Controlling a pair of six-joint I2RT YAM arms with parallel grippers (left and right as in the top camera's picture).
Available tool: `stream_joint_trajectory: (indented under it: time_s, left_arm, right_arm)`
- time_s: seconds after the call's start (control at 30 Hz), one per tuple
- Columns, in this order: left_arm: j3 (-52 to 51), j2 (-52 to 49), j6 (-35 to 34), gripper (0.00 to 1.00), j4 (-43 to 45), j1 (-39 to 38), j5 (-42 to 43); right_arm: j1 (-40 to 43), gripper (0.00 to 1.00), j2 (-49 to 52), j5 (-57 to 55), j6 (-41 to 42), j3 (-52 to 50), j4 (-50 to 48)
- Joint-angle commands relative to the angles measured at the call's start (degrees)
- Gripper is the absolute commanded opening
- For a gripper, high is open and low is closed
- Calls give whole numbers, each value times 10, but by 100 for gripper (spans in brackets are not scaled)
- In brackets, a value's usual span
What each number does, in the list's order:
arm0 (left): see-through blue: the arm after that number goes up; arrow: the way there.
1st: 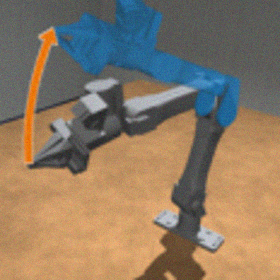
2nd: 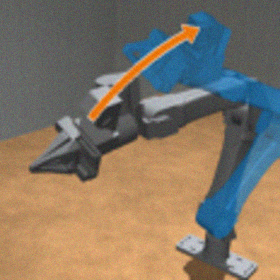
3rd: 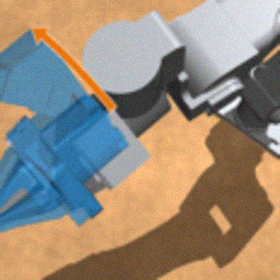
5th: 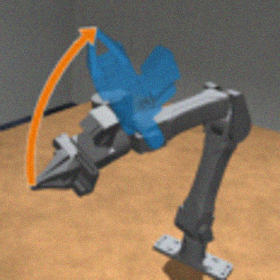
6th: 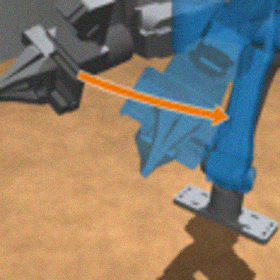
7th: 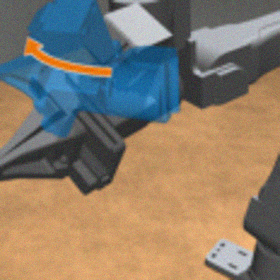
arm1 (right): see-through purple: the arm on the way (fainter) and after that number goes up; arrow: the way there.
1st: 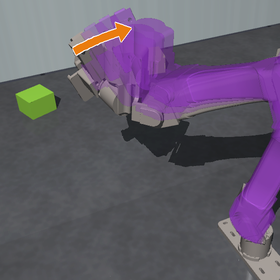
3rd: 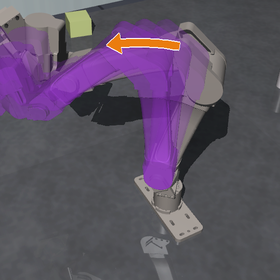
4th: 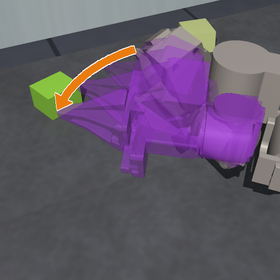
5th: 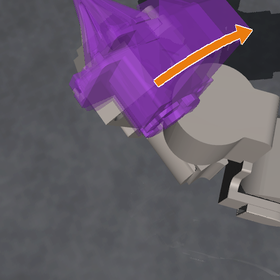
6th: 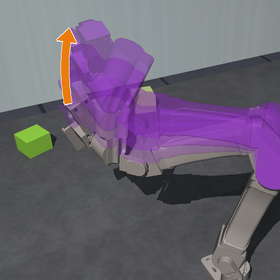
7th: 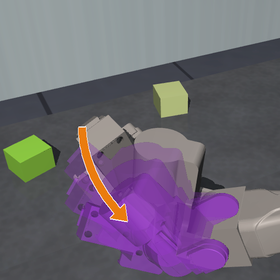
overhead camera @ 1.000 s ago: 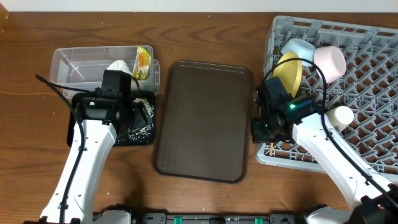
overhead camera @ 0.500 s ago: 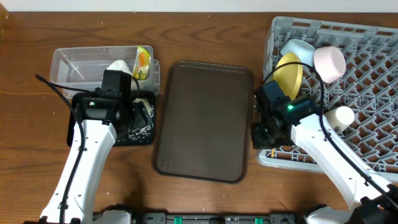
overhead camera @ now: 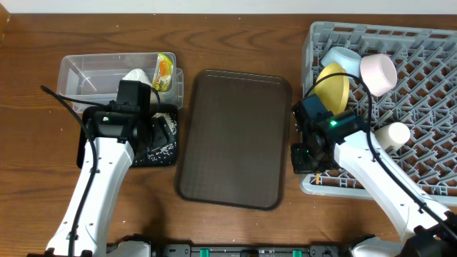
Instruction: Sort waste into correct bins and load items into the dishwasher rack
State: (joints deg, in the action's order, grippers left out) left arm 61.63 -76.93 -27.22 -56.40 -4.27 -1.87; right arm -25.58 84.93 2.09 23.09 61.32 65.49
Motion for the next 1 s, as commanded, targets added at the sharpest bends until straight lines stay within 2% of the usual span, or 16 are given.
stream_joint_trajectory:
  time_s: [0.0, 0.4, 0.6, 0.63, 0.67, 0.7, 0.73, 0.8, 0.9, 0.97]
  left_arm:
    - [5, 1, -5, 89, -1, 2, -3]
    - [5, 1, -5, 89, -2, 2, -3]
    - [7, 1, 76, 89, 11, -1, 28]
    - [9, 1, 88, 89, 13, -4, 28]
    - [12, 1, 101, 90, 15, -9, 28]
    - [15, 1, 111, 89, 16, -14, 28]
    - [19, 1, 118, 89, 16, -18, 28]
    - [25, 1, 129, 90, 18, -27, 28]
    - [35, 0, 137, 89, 18, -36, 28]
    - [38, -1, 137, 90, 14, -37, 33]
  right_arm:
    - [0, 1, 1, -47, 19, -2, 9]
    - [1, 2, -2, -30, 22, -1, -11]
    - [28, 9, -41, -9, 22, 20, -86]
    - [38, 14, -51, -6, 21, 23, -96]
    - [51, 29, -63, -5, 21, 26, -108]
    - [65, 52, -76, -5, 21, 27, -120]
    - [80, 70, -89, -5, 16, 27, -131]
    - [106, 80, -111, -2, -13, 28, -155]
    - [148, 90, -147, -1, -61, 28, -183]
    - [174, 92, -164, -6, -71, 28, -189]
